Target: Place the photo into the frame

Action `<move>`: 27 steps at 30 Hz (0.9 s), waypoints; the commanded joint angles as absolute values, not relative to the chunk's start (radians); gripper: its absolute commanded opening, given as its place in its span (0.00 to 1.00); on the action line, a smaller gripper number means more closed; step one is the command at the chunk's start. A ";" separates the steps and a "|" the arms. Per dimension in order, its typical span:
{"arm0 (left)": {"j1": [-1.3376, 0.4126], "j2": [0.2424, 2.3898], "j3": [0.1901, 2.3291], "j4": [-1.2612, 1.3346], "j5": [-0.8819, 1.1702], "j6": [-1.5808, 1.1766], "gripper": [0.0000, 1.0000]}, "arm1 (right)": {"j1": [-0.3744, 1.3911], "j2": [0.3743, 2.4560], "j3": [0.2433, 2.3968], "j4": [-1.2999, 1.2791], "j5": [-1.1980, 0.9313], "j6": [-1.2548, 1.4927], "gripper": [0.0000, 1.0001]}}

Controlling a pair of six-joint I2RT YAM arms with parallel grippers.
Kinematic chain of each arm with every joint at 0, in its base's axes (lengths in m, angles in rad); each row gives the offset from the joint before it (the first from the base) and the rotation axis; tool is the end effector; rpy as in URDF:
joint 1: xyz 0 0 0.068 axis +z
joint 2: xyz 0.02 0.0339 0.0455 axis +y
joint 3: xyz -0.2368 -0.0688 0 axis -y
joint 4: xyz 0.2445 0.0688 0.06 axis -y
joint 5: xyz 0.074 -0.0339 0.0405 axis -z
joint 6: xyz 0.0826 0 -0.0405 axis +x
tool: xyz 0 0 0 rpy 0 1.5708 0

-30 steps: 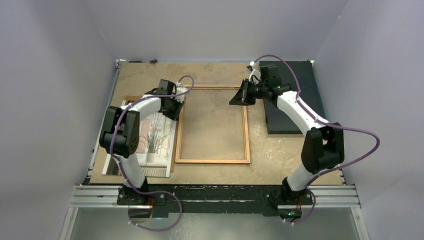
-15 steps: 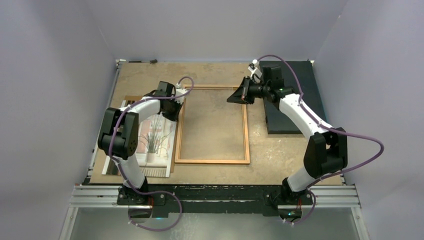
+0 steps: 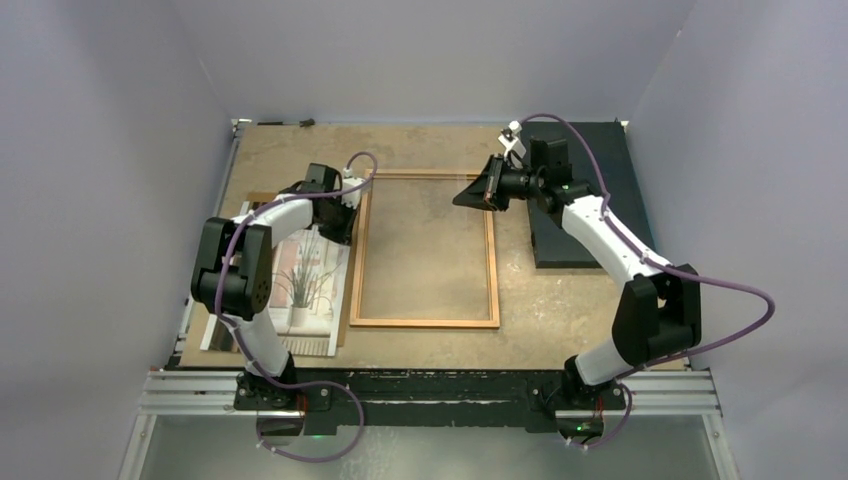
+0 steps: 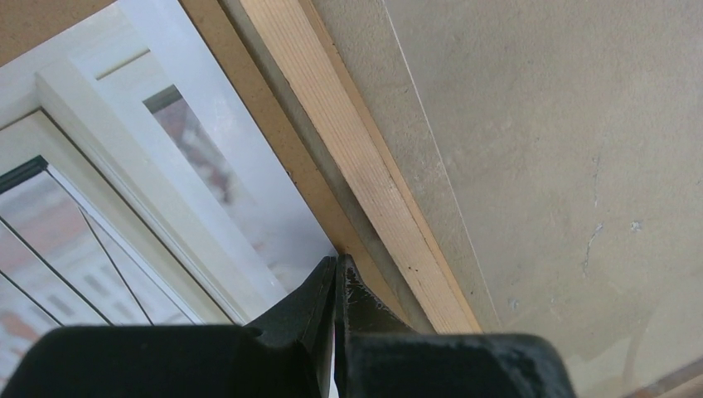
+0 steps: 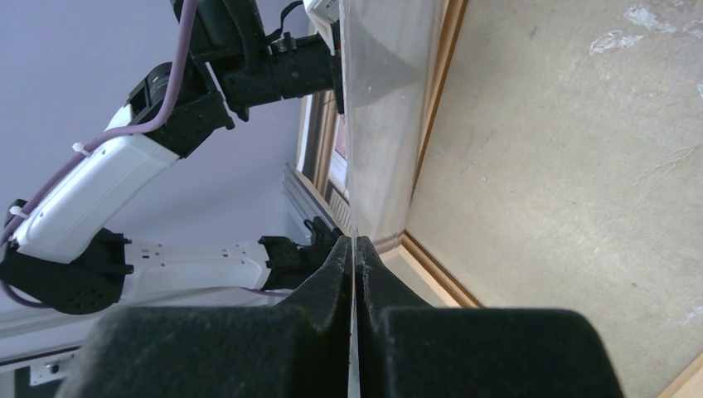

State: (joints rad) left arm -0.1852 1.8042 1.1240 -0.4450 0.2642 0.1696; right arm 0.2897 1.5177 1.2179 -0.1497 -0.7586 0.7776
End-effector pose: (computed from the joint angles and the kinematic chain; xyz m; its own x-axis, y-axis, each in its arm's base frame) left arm 0.3586 -0.0891 0.0980 -0.8255 0.3204 -0.4646 0.4339 0.8867 -0.1595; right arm 0.3474 0.1628 0.2769 -0.8588 0.2754 -0.4321 -0.2787 0.4566 0.8449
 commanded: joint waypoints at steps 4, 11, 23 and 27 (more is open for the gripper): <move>-0.178 1.772 1.099 -0.452 0.275 0.145 0.00 | 0.295 1.468 1.185 0.026 -0.865 0.889 0.00; -0.158 1.783 1.102 -0.440 0.284 0.129 0.00 | 0.293 1.460 1.134 0.091 -0.895 0.928 0.00; -0.136 1.780 1.099 -0.435 0.289 0.126 0.00 | 0.284 1.440 1.123 0.156 -0.913 0.995 0.00; -0.137 1.776 1.088 -0.429 0.292 0.124 0.00 | 0.284 1.425 1.101 0.174 -0.906 1.013 0.00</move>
State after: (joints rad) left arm -0.1448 1.8004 1.1137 -0.4347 0.2844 0.1390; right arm 0.2871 1.4876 1.1160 0.1040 -0.8597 0.9749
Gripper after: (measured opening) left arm 0.003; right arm 0.005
